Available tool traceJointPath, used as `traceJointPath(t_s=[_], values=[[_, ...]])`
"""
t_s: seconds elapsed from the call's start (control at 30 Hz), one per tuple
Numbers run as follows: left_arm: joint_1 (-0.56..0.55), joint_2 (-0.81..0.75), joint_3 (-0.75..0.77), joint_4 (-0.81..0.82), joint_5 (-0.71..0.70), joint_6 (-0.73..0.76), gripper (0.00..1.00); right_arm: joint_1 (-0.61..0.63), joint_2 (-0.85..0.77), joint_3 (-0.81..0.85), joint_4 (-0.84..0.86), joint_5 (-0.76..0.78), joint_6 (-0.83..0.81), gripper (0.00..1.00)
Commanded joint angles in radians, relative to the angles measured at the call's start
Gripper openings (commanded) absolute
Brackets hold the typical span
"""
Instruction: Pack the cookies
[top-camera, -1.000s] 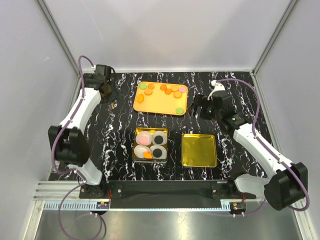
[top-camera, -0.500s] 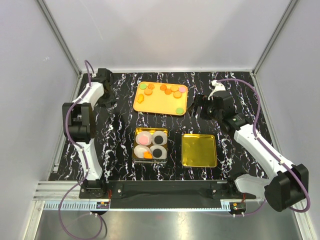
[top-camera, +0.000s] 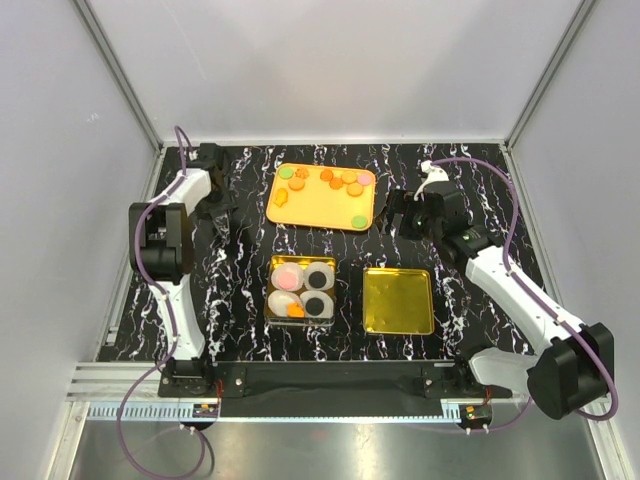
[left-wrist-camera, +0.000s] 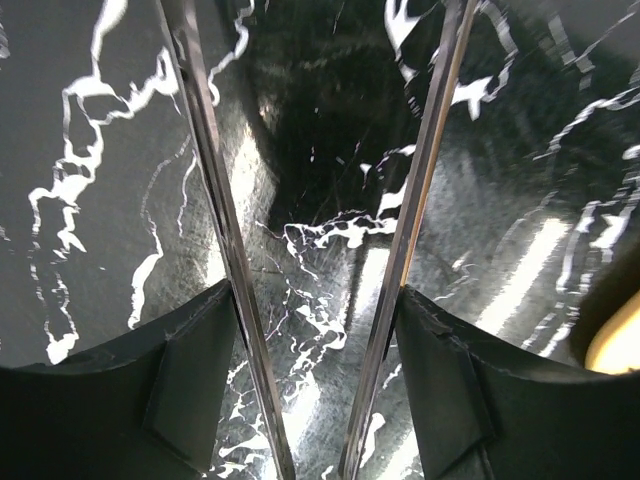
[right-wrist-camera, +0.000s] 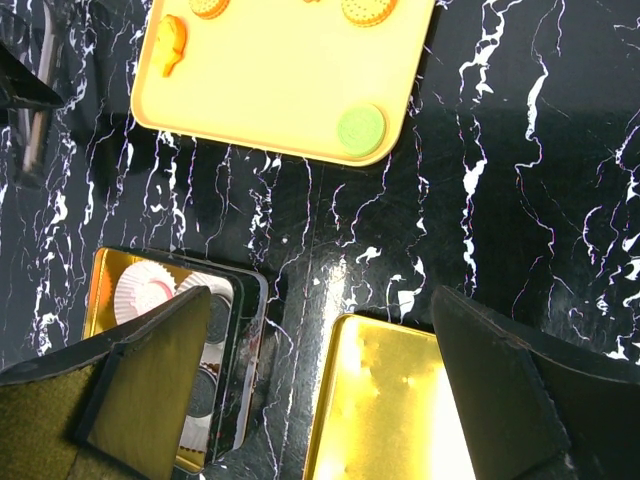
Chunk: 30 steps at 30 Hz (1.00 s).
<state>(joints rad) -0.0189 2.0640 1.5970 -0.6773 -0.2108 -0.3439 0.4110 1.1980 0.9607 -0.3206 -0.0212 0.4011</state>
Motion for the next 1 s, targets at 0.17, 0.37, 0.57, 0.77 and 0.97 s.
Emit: traceJointPath(t_s=[0.17, 0.37, 0.57, 0.77, 0.97], values=[[0.000, 0.030, -0.035, 0.050, 0.016, -0.004, 0.68, -0.005, 0.017, 0.015, 0.012, 0.004, 0.008, 1.00], [0.002, 0.028, -0.069, 0.058, 0.019, -0.006, 0.78, -0.005, 0.031, -0.002, 0.009, 0.012, 0.015, 1.00], [0.016, -0.034, -0.069, 0.051, 0.017, -0.018, 0.94, -0.005, 0.029, 0.007, -0.029, 0.046, 0.010, 1.00], [0.019, -0.120, -0.035, 0.004, 0.007, -0.041, 0.97, -0.005, 0.015, 0.009, -0.072, 0.064, 0.015, 1.00], [0.001, -0.355, -0.054, -0.007, 0.027, -0.027, 0.97, -0.001, 0.003, -0.010, -0.133, 0.044, 0.053, 0.97]])
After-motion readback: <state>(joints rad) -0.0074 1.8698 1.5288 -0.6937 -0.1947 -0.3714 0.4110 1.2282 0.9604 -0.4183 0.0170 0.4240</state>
